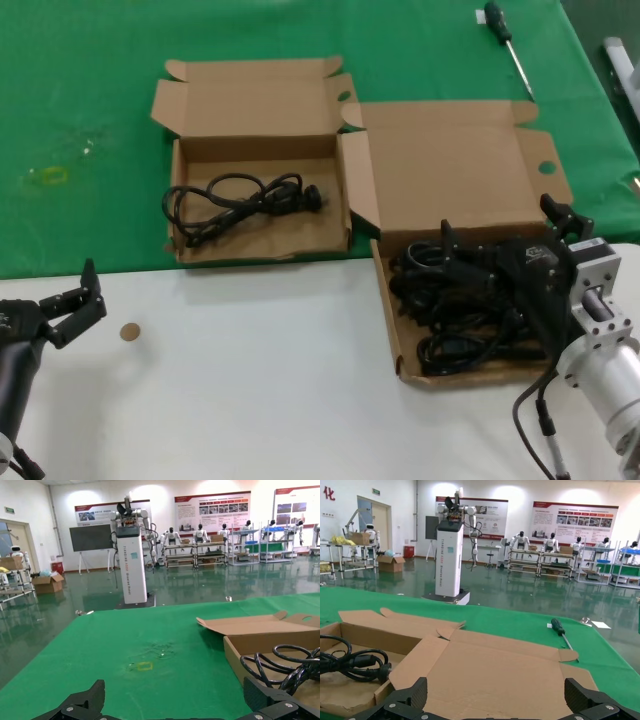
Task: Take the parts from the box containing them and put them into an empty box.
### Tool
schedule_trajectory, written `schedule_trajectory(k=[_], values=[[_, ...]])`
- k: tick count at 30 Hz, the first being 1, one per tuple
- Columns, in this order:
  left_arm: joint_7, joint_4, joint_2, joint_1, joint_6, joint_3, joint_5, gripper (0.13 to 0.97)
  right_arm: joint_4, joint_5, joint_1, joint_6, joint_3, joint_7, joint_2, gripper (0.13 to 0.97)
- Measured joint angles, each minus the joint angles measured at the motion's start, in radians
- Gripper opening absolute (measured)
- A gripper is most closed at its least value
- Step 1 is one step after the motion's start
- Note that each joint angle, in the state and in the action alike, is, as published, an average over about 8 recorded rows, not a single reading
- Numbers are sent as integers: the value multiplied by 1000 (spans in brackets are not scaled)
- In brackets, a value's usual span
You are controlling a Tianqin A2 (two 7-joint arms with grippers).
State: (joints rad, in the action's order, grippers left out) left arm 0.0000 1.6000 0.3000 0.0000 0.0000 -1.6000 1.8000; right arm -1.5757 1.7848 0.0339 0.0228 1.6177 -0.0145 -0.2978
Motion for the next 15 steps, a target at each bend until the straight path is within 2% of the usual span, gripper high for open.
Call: schedule_trajectory(k=[15], values=[[0,0,0,0,0,0,0,966,0,0,0,0,0,0,0,966]])
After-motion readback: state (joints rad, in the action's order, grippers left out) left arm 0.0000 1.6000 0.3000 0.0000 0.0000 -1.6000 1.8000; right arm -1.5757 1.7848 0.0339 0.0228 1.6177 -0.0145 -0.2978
